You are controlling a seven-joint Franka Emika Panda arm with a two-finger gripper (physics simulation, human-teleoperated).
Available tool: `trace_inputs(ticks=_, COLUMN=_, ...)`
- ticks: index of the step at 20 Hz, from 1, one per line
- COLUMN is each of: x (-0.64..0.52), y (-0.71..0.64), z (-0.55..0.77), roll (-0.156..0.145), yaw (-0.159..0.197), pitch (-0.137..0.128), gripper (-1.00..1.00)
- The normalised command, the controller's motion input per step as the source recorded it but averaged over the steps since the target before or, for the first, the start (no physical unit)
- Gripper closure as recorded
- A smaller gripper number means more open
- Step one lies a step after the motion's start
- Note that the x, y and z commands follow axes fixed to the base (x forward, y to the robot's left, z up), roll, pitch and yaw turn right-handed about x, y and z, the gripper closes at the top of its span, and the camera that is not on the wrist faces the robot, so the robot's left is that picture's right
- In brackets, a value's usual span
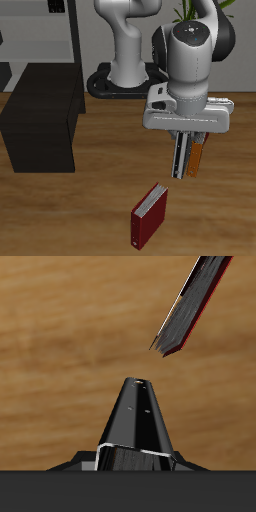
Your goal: Place the striped book in the top region of the shelf
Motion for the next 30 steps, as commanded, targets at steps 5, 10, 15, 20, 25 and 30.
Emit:
trace_inputs(ticks=5, x=-0.32, y=-0.37, z=0.47, roll=-0.044, yaw=0.005, pitch=-0.050, gripper=1.00)
trace_inputs(ticks=10, x=-0.33, y=-0.26, z=0.20, roll=-0.020, yaw=0.005, pitch=-0.011, gripper=1.00)
trace_inputs(ticks=15, x=-0.39, y=-0.24, z=0.08, roll=-0.030, yaw=-0.019, pitch=0.009, gripper=1.00)
trace_inputs(ticks=20, x=-0.56, y=-0.23, z=0.06, roll=-0.007, yaw=-0.001, pitch=-0.001, gripper=1.00)
trace_inputs(ticks=25, x=-0.67, y=-0.19, z=0.12, roll=-0.022, yaw=0.037, pitch=-0.008, gripper=1.00)
trace_inputs(ticks=30, x=-0.45, y=-0.10, z=0.16, roll=-0.029, yaw=0.023, pitch=-0.029, gripper=1.00)
